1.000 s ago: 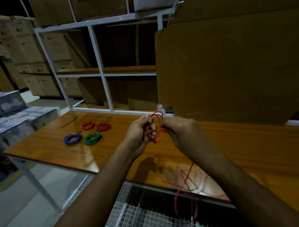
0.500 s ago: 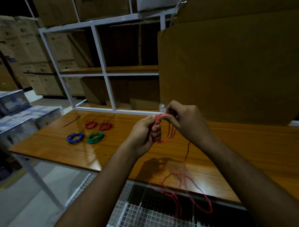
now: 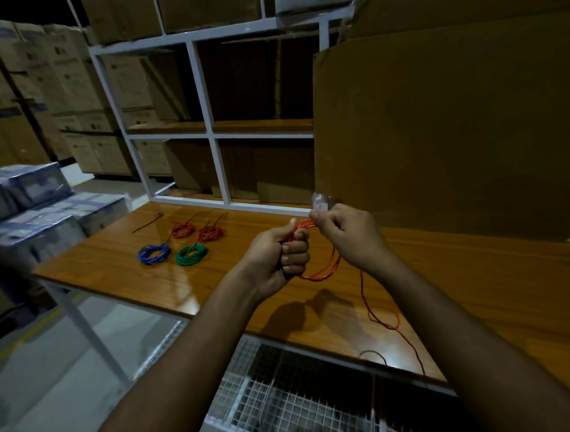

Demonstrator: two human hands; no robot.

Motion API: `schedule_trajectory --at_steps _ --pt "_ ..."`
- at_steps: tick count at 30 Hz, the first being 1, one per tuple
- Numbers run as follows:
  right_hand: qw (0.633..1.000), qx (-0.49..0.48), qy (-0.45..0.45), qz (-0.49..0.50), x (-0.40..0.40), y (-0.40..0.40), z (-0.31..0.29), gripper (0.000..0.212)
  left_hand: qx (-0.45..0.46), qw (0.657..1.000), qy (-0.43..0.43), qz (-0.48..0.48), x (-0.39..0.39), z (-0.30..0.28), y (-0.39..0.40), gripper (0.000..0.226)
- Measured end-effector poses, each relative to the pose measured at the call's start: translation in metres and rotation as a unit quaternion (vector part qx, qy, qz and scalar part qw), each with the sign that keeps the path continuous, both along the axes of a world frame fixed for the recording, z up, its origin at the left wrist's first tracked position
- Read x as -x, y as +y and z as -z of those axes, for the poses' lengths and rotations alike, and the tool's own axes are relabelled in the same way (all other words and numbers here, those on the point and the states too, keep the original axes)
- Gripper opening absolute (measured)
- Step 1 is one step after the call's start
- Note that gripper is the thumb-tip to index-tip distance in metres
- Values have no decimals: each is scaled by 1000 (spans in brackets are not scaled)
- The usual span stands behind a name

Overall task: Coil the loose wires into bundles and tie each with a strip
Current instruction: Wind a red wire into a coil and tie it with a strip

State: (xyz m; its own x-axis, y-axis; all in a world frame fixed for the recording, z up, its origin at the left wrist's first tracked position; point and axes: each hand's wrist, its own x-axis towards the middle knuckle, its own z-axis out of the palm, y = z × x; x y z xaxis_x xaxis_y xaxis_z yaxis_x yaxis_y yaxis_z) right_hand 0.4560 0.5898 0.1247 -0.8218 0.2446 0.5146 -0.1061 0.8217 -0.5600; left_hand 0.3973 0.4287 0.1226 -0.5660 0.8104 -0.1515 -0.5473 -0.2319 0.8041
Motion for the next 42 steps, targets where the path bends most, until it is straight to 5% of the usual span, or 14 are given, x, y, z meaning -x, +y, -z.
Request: schedule_trajectory --at_steps 4,7,10,23,27,30,34,37,40,42 --pt "958 226 -126 -122 -9 8 6 49 -13 1000 -17 -16 3 1 -5 42" --pt "827 430 -244 -268 -18 39 39 29 -16 999 -20 -33 6 0 -8 43" --pt "723 559 -239 -328 -26 55 72 47 -8 999 -17 -38 5 2 -7 42" --pt "808 368 -324 -326 -35 42 82 18 29 995 40 -83 8 -5 2 40" --pt "855 431 -172 -233 -31 37 54 17 98 981 141 -87 11 -5 -3 37" --pt "858 498 -41 -116 -18 44 46 17 97 987 123 -40 15 -6 -10 36" --pt "925 343 -124 -105 -17 70 61 17 -12 999 37 -27 20 -19 -20 33" --pt "865 410 -222 -186 -30 87 85 37 -43 996 24 -80 27 -29 -28 33" --pt "803 504 -238 -211 -36 88 109 34 -39 991 40 -122 30 -33 -29 38" --pt "815 518 -212 -152 -35 73 114 21 -18 987 73 -144 30 -33 -25 39"
